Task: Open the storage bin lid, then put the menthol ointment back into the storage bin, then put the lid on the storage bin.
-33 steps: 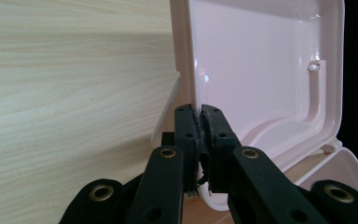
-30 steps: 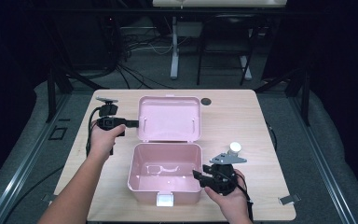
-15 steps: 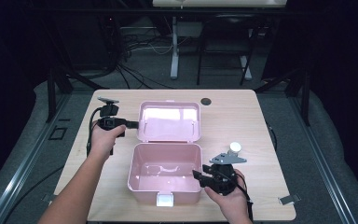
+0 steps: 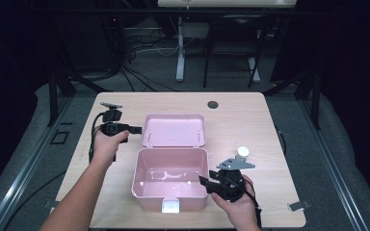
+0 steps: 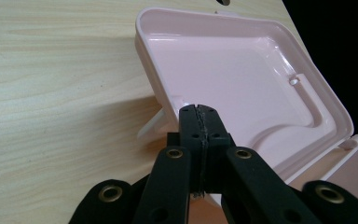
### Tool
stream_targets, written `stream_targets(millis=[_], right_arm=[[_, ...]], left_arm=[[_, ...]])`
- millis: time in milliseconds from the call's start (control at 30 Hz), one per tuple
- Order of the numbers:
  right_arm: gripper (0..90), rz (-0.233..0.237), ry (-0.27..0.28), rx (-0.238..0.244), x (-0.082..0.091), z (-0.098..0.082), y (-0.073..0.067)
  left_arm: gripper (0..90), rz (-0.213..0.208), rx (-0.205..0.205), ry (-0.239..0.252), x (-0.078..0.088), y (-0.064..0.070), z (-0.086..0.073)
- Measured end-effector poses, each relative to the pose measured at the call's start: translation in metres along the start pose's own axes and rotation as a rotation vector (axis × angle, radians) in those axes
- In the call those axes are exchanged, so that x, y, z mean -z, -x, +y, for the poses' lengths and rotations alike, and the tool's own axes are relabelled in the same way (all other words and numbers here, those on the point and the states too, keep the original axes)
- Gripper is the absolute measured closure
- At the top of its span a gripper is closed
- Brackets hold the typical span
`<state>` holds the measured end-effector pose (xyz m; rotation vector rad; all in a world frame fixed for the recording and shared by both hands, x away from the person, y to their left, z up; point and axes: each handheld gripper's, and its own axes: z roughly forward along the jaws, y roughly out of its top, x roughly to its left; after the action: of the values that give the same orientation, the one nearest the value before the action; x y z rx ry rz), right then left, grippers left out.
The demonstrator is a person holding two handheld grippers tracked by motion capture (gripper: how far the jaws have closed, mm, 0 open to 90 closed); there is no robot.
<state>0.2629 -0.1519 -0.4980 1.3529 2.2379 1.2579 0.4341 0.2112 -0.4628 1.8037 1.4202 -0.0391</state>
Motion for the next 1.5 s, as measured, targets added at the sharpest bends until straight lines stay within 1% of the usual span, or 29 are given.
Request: stream_targets(millis=[133,233,300,433,533,567,667,700,800,900,933,967,1033,1100,1133,1167,1233,1333,1367,1433,1500], right_arm=[[57.9,0.008,-0.001,-0.004,0.003,0.0,-0.001],[57.7,0.007,0.002,-0.002,0.004,0.0,-0.002],[57.5,0.007,0.004,0.002,0.005,0.0,-0.002],[57.9,0.014,0.017,-0.003,0.008,0.001,-0.002],[57.9,0.014,0.026,-0.007,0.011,0.003,-0.001],[57.9,0.014,0.029,-0.009,0.013,0.003,0.0],[57.7,0.018,0.049,-0.005,0.016,0.005,0.001],[57.5,0.02,0.052,-0.005,0.018,0.005,0.002],[57.1,0.02,0.062,-0.002,0.021,0.007,0.002],[56.5,0.022,0.065,0.0,0.025,0.011,0.004],[56.5,0.019,0.066,0.004,0.025,0.012,0.005],[56.4,0.017,0.07,0.001,0.026,0.014,0.006],[56.3,0.01,0.074,-0.003,0.028,0.017,0.009],[56.1,0.005,0.071,-0.009,0.029,0.02,0.013],[56.1,0.003,0.069,-0.013,0.028,0.021,0.014],[56.1,-0.006,0.058,-0.006,0.029,0.023,0.015],[55.8,-0.029,0.043,0.007,0.03,0.028,0.019],[54.5,-0.051,0.018,0.016,0.032,0.035,0.024],[53.2,-0.055,0.009,0.02,0.032,0.037,0.025],[50.8,-0.063,-0.025,0.028,0.032,0.042,0.028],[50.0,-0.079,-0.035,0.042,0.031,0.046,0.03]], left_arm=[[89.3,-0.003,-0.006,0.016,0.003,0.0,-0.004],[85.2,-0.001,-0.012,0.026,0.006,-0.001,-0.007],[83.8,-0.007,-0.014,0.037,0.008,-0.001,-0.009],[81.1,0.003,-0.037,0.056,0.013,0.0,-0.014],[77.4,0.008,-0.049,0.067,0.016,0.001,-0.019],[77.1,0.012,-0.06,0.069,0.018,0.001,-0.021],[72.9,0.003,-0.066,0.108,0.022,0.001,-0.03],[69.8,0.005,-0.068,0.114,0.024,0.001,-0.033],[66.1,0.015,-0.088,0.14,0.029,0.002,-0.042],[62.2,0.025,-0.109,0.147,0.031,0.003,-0.048],[61.3,0.028,-0.122,0.146,0.032,0.003,-0.051],[60.0,0.029,-0.122,0.153,0.032,0.004,-0.054],[58.2,0.042,-0.142,0.165,0.033,0.004,-0.059],[58.0,0.059,-0.163,0.18,0.035,0.005,-0.064],[57.2,0.057,-0.17,0.185,0.036,0.004,-0.066],[56.7,0.053,-0.171,0.192,0.037,0.004,-0.068],[53.9,0.059,-0.185,0.174,0.039,0.004,-0.067],[51.2,0.046,-0.196,0.173,0.043,0.004,-0.069],[50.7,0.048,-0.201,0.169,0.044,0.003,-0.07],[50.2,0.049,-0.212,0.163,0.044,0.002,-0.074],[49.5,0.059,-0.228,0.152,0.042,0.001,-0.078]])
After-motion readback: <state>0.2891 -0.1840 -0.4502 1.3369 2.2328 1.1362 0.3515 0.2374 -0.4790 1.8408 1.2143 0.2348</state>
